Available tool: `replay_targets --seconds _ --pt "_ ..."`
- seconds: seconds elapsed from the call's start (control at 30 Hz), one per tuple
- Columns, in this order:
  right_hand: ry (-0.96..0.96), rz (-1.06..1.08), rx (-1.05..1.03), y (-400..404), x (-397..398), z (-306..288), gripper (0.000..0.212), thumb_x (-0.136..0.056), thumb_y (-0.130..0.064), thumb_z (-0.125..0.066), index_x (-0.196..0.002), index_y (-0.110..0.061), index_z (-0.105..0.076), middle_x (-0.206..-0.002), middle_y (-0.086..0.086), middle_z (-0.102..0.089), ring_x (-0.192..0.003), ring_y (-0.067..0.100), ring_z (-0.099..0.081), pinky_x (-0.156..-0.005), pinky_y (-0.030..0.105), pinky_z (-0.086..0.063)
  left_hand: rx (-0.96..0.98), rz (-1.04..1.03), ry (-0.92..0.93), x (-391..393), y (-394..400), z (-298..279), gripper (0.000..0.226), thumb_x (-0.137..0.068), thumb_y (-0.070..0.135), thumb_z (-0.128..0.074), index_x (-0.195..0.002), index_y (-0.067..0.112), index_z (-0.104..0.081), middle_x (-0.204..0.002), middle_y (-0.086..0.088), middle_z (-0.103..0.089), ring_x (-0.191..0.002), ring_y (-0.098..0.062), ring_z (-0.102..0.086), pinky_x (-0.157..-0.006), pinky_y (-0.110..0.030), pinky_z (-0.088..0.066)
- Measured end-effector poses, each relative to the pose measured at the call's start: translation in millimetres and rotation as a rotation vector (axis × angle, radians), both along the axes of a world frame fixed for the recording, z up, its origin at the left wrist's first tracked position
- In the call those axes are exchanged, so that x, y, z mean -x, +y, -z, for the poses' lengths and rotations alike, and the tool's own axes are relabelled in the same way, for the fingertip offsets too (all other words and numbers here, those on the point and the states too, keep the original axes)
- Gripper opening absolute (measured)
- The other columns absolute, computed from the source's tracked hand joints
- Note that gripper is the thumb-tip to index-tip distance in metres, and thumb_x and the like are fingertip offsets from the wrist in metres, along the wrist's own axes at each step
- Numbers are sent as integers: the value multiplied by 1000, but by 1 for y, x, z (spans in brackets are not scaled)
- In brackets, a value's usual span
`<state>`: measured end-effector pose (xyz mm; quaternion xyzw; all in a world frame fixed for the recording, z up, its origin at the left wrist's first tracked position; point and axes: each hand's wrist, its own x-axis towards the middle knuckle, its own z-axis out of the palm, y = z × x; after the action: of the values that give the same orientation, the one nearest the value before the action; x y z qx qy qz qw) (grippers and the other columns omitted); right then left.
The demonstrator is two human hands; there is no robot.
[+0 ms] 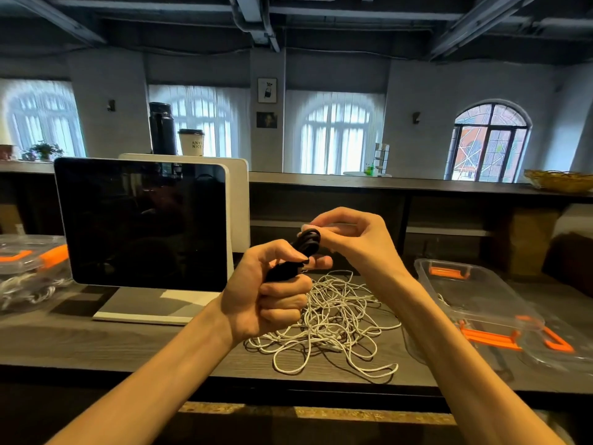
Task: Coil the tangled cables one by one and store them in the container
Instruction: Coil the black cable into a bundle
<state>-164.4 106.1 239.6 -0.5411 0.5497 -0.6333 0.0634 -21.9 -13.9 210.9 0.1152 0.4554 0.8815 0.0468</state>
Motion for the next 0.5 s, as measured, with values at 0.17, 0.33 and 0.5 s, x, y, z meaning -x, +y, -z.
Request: replay_targets --seconds 0.17,0.33,0.5 --pt "-165 -70 -5 -10 -19 7 17 -95 -20 -69 -99 -5 -77 -90 6 -79 -84 15 -76 -66 18 -55 -90 -82 -13 0 6 -1 29 -80 11 -74 -104 4 -60 -40 5 -35 -34 -7 -19 -30 -17 -23" --pt "-229 -103 -79 -11 -25 10 43 -107 -39 -42 -103 -15 -77 -101 1 -79 -98 12 -72 -92 25 -52 -129 -129 17 1 4 -2 27 -80 10 -73 -102 4 -58 -43 6 -25 -34 -7 -18 -31 -18 -22" --pt "-154 -149 -46 -9 -26 12 31 -99 -31 -56 -118 -13 -72 -112 2 -75 -112 15 -69 -94 29 -53 -157 -199 47 0 1 3 20 -79 11 -76 -93 4 -65 -39 5 -35 -34 -7 -20 -29 -18 -27"
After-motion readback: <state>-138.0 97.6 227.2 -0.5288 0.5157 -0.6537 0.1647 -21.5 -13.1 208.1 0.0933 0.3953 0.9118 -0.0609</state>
